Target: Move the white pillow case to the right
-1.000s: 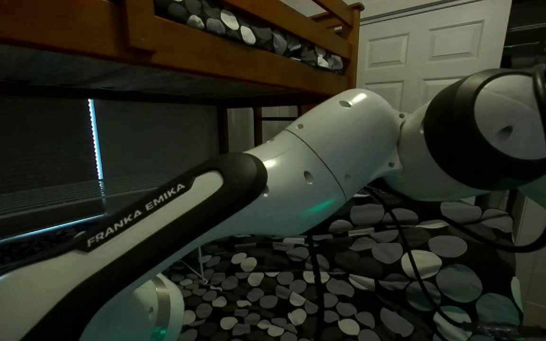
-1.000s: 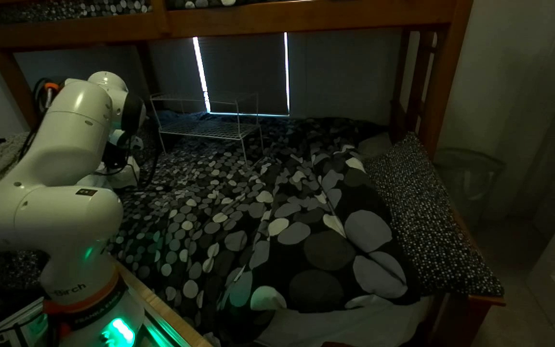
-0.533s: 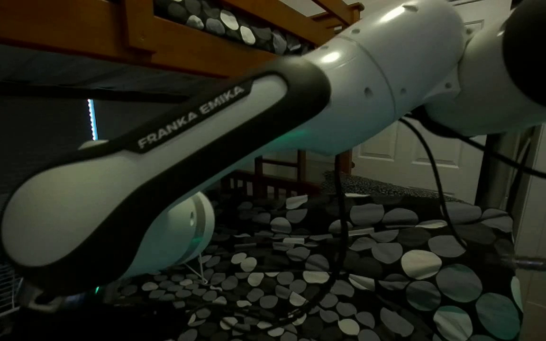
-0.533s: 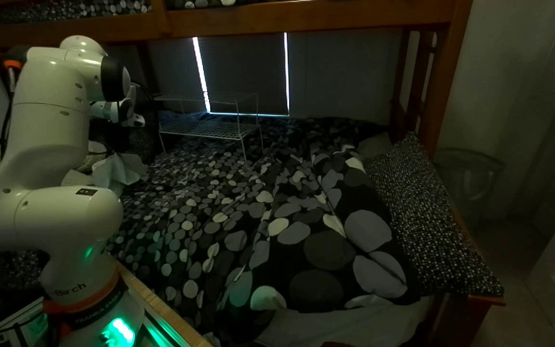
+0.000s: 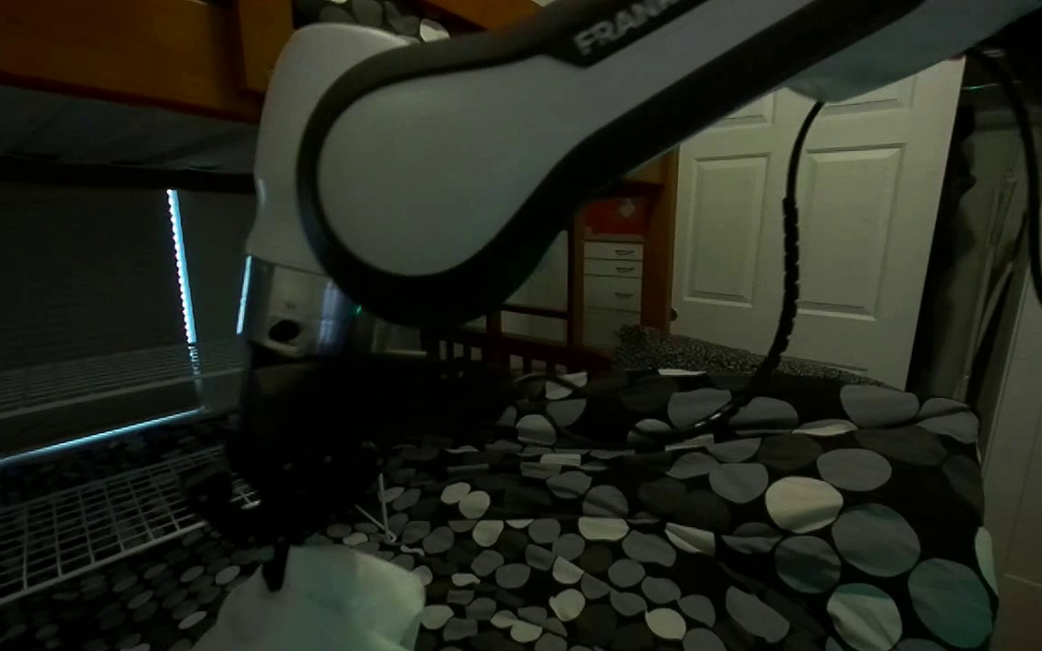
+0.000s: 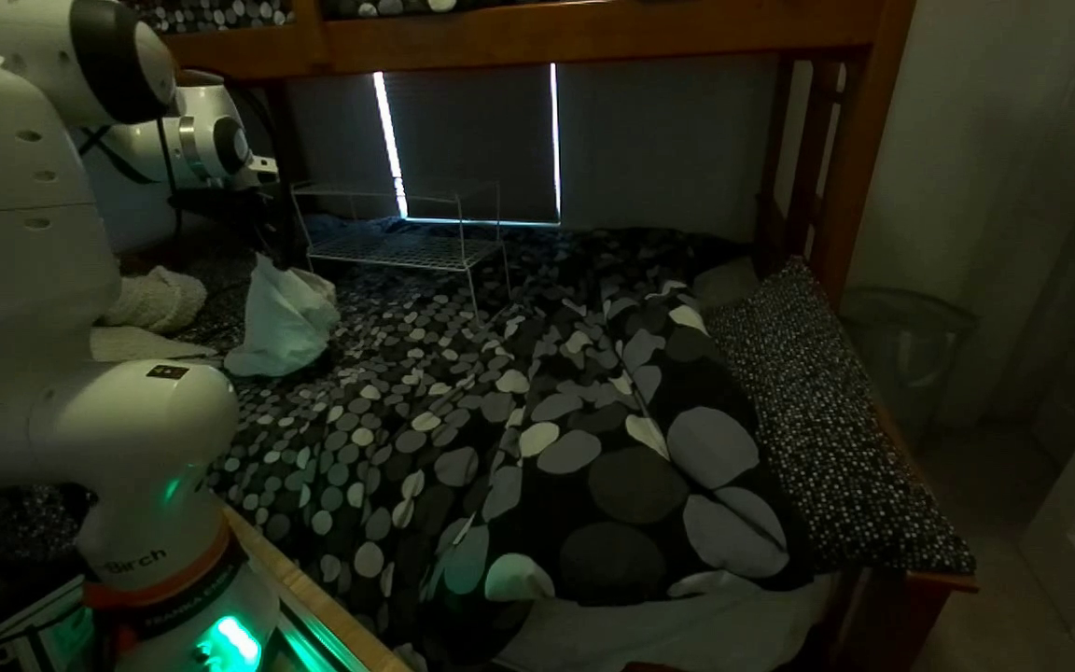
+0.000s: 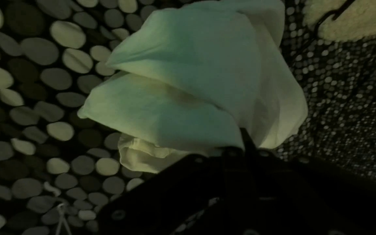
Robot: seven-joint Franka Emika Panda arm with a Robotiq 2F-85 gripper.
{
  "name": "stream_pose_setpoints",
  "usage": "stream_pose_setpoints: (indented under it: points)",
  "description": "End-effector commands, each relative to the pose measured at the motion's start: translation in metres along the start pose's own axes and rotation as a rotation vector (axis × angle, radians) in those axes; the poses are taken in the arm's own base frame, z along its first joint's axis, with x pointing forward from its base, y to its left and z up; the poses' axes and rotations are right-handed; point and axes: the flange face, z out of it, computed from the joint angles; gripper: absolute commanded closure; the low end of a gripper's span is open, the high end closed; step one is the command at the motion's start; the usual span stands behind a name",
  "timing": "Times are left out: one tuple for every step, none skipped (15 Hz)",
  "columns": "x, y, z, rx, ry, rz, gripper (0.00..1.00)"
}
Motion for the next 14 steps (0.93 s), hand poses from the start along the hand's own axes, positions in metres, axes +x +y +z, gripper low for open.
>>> stream_pose_setpoints:
  points:
    - [-0.040, 0.046, -0.051, -0.147, 0.109, 0.093, 0.99]
    - [-0.046, 0.055, -0.065, -0.186, 0.138, 0.123, 0.99]
    - [-0.053, 0.067, -0.074, -0.227, 0.161, 0.154, 0.99]
    - [-0.060, 0.078, -0.086, -0.264, 0.186, 0.187, 0.99]
    - [-0.034, 0.055, -0.069, -0.192, 0.132, 0.133, 0.99]
    - [-0.038, 0.061, -0.077, -0.201, 0.147, 0.142, 0.96]
    - [-0.038, 0.061, -0.081, -0.200, 0.153, 0.141, 0.96]
    - [-0.038, 0.060, -0.079, -0.201, 0.151, 0.139, 0.96]
    - [-0.037, 0.058, -0.074, -0.202, 0.143, 0.137, 0.96]
    - [-0.036, 0.057, -0.070, -0.203, 0.136, 0.135, 0.96]
    - [-0.034, 0.057, -0.067, -0.203, 0.132, 0.136, 0.96]
    - [-0.033, 0.057, -0.066, -0.203, 0.130, 0.137, 0.96]
    - [-0.032, 0.057, -0.066, -0.202, 0.129, 0.137, 0.96]
    - [-0.032, 0.057, -0.066, -0.202, 0.130, 0.137, 0.96]
